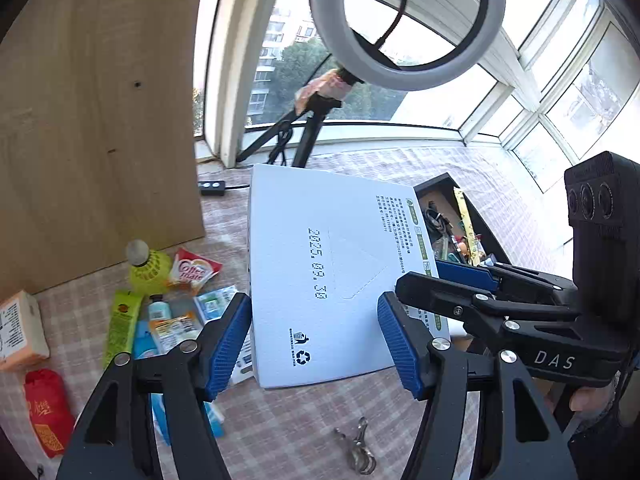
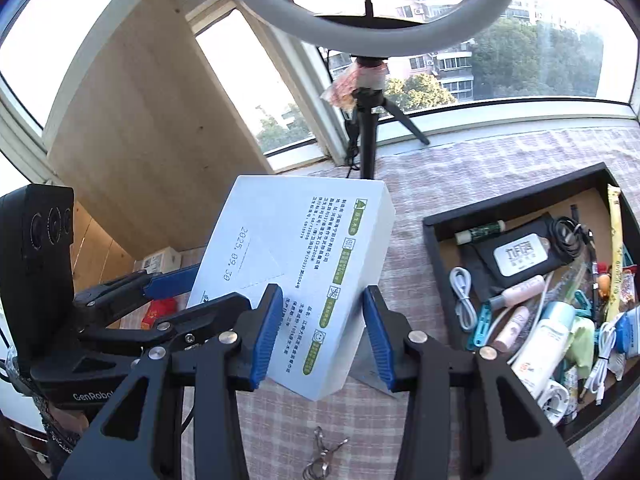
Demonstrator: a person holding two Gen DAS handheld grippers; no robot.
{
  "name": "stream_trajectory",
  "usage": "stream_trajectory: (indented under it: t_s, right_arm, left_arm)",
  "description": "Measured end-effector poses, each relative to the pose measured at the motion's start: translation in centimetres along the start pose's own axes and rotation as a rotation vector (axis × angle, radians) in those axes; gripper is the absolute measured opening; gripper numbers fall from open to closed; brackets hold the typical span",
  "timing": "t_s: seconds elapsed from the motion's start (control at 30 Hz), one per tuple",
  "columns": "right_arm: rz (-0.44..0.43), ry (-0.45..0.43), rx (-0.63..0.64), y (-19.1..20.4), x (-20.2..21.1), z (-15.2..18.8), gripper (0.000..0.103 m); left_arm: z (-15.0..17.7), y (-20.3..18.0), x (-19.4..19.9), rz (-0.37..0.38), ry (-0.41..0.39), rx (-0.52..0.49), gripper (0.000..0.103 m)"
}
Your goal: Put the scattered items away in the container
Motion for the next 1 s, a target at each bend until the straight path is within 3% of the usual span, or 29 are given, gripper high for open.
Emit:
stream_trajectory:
  t_s: [0.23,0.33,0.43,0.5,0.63,0.77,0.9,1.0]
  right_arm:
    - [0.151,-0.031,-0.094,-10.0,4.7,1.6,0.042]
    - [0.231,-0.033,-0.114,-13.6,6.3,2.1,0.043]
    - [0.345,-0.044,-0.172,-16.6,7.8,2.7,0.044]
    - [0.331,-0.063,-0.205,-18.0,8.6,3.1,0.044]
    - [0.354,-0.057,-0.210,-18.3,9.0,3.6,0.047]
    - [0.319,-0.048,-0.203,-17.4,7.9,3.3,0.049]
    - [0.273,-0.035,-0.141,-14.7,6.3,2.5,0.049]
    - [0.234,-0.037,-0.092,-11.7,4.9,1.9,0.056]
  left_arm:
    - [0.5,-9.3,-5.6,0.121,0.084,-0.074,0.062]
    - [0.4,-11.9,-8.3,0.176,0.141,-0.050,0.064]
    - [0.3,-13.3,-9.9,0.061,0.116,-0.085,0.063]
    - [0.5,-13.4,-9.8,0.084,0.126,-0.085,0.063]
    - [1.0,-13.1,-8.9,0.082,0.113,-0.095,0.063]
    - [1.1,-11.9,-7.5,0.060,0.092,-0.095,0.063]
    - [1.3,-9.9,-5.5,0.054,0.060,-0.073,0.063]
    - [1.6,-7.6,-3.6,0.026,0.024,-0.052,0.065]
Point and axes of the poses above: each gripper's, at about its wrist camera, not at the fingertips, and x roughly against the way its jaws point, y to its left, z to its underside, the point moved 2 cm from there along -x, roughly the way its jaws point, and after that the axes turned 13 degrees about x, right-handed, at the moved point
